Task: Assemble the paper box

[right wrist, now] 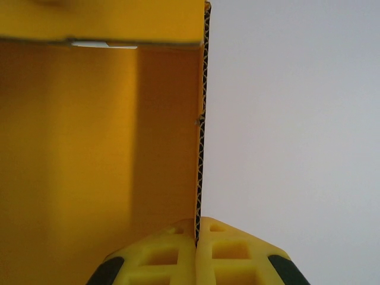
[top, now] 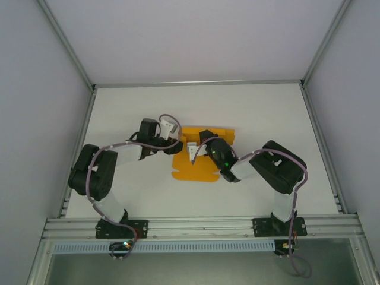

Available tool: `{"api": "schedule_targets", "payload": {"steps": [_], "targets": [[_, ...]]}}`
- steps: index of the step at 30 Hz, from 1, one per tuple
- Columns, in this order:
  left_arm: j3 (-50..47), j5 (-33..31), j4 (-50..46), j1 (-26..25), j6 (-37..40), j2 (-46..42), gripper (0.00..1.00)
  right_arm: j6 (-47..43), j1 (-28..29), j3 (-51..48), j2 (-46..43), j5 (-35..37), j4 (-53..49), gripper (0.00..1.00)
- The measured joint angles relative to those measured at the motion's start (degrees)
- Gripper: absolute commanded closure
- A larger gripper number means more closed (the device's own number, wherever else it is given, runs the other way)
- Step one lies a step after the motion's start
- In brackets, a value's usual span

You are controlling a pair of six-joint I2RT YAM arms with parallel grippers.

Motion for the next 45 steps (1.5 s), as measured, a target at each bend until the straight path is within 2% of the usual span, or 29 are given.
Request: {"api": "schedule_targets", "payload": {"steps": [9, 14, 17, 18, 20, 22, 25, 29, 33, 35, 38, 43, 45], "targets": [[2.62, -0.55, 1.55, -0.76, 0.2, 3.54, 0.46, 0.52, 0.24, 0.0, -0.28, 0.76, -0.17, 1.0], [1.81, -6.47, 5.16, -3.15, -0.02, 3.56, 0.41, 2.08, 0.35, 0.0, -1.38, 1.2, -2.12, 1.0], [1.55, -7.5, 6.95, -3.56, 0.15, 3.89, 0.33, 2.82, 0.35, 0.0, -1.64, 1.6, -2.8, 1.0], [1.55, -7.52, 7.54, -3.61, 0.11, 4.15, 0.33, 2.97, 0.35, 0.02, -1.75, 1.81, -3.19, 1.0], [1.55, -6.84, 8.35, -3.54, 0.22, 4.7, 0.37, 3.23, 0.33, 0.22, -1.97, 2.05, -3.98, 1.0], [1.55, -5.92, 8.92, -3.48, 0.24, 4.83, 0.47, 3.69, 0.31, 0.61, -2.12, 2.21, -5.01, 1.0], [2.14, -3.82, 8.7, -3.48, 0.63, 5.2, 0.48, 4.33, 0.28, 1.03, -2.14, 2.34, -5.75, 1.0], [4.57, -2.64, 6.58, -3.26, 0.83, 6.49, 0.65, 4.72, -0.13, 1.22, -2.25, 3.21, -6.49, 1.0], [4.81, -4.0, 6.71, -3.32, 1.22, 6.67, 0.68, 5.01, -0.24, 1.38, -2.4, 3.63, -7.13, 1.0], [4.35, -5.88, 7.85, -3.58, 1.03, 6.6, 0.79, 5.29, -0.24, 1.4, -2.4, 3.65, -7.17, 1.0], [1.29, -10.88, 12.31, -4.31, 0.46, 5.66, 0.83, 5.84, -0.2, 1.55, -2.73, 3.52, -7.76, 1.0], [-1.99, -21.94, 14.75, -7.41, 0.22, 2.95, 0.8, 6.27, 0.24, 2.16, -2.93, 2.78, -9.31, 1.0], [-2.1, -24.72, 14.91, -8.35, 0.42, 2.82, 0.75, 6.69, 0.24, 2.16, -3.04, 2.58, -9.57, 1.0]]}}
